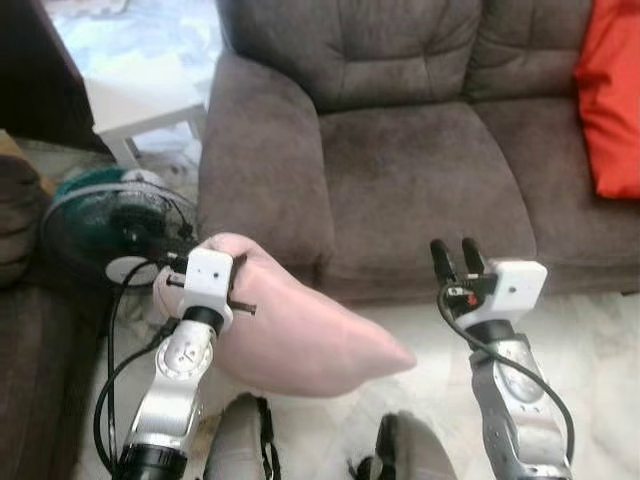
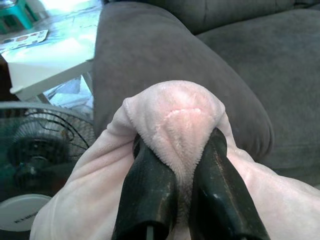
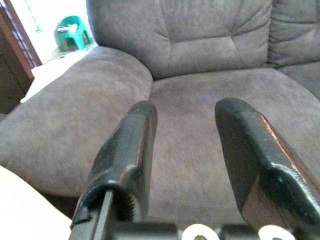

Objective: Move the pillow to the sofa from floor

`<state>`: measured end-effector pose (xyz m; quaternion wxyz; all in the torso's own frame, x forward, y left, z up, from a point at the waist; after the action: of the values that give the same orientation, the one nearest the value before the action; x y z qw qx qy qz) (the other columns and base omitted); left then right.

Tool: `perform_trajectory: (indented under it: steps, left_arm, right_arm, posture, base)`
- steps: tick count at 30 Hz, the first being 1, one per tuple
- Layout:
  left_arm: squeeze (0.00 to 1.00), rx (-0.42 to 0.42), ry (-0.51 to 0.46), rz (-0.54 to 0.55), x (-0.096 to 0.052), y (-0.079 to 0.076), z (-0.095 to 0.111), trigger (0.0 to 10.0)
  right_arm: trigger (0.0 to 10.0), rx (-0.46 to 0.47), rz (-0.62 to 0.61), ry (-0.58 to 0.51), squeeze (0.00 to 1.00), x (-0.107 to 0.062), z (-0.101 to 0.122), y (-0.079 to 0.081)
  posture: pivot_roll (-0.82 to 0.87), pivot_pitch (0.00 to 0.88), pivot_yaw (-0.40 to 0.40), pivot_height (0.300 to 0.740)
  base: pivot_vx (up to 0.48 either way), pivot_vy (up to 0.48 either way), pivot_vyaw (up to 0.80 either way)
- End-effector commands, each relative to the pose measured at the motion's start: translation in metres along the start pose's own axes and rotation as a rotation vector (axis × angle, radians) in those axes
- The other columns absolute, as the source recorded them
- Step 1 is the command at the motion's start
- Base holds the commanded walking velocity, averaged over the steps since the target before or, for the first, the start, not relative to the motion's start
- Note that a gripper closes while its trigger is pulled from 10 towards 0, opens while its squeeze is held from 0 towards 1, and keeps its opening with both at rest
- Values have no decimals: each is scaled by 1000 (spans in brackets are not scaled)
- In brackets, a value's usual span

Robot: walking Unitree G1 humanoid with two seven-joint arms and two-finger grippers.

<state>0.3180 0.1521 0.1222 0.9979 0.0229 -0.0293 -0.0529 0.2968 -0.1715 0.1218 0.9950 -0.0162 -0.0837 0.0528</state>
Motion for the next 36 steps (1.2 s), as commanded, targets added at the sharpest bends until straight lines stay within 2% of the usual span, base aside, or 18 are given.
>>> perform_trajectory:
  steps: [1, 20, 27, 36]
  left_arm:
    - [0, 14, -154, -3, 2, 1, 38, 10000]
    - [0, 3, -154, 1, 4, -2, 41, 10000]
    - [0, 4, -152, -3, 4, -2, 41, 10000]
    - [0, 4, -136, -35, 4, -5, 40, 10000]
  right_arm:
    - [10000, 3, -6, 11, 0, -2, -3, 0]
    - [10000, 4, -3, -12, 0, 1, 1, 0]
    - [10000, 0, -11, -16, 0, 1, 1, -1]
    - [10000, 0, -9, -14, 0, 2, 1, 0]
  posture:
    - [117, 102, -8, 690]
    - [120, 102, -12, 690]
    - [123, 105, -8, 739]
    - [128, 106, -7, 740]
  base:
    - [0, 0, 0]
    - [0, 0, 0]
    - [0, 0, 0]
    - [0, 0, 0]
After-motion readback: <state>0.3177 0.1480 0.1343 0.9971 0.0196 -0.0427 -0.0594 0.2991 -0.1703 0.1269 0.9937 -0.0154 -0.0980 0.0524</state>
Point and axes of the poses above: a point about 5 cm out from each wrist's last joint towards the gripper, its own x axis pointing out of the wrist towards the gripper, its own z axis along the axis of the wrist's last joint, y = z × x, the point moved 2 cm from there along x, pointing out of the wrist towards the gripper, and after that the axes turned 8 degrees about -x, right-handed, at the moved point
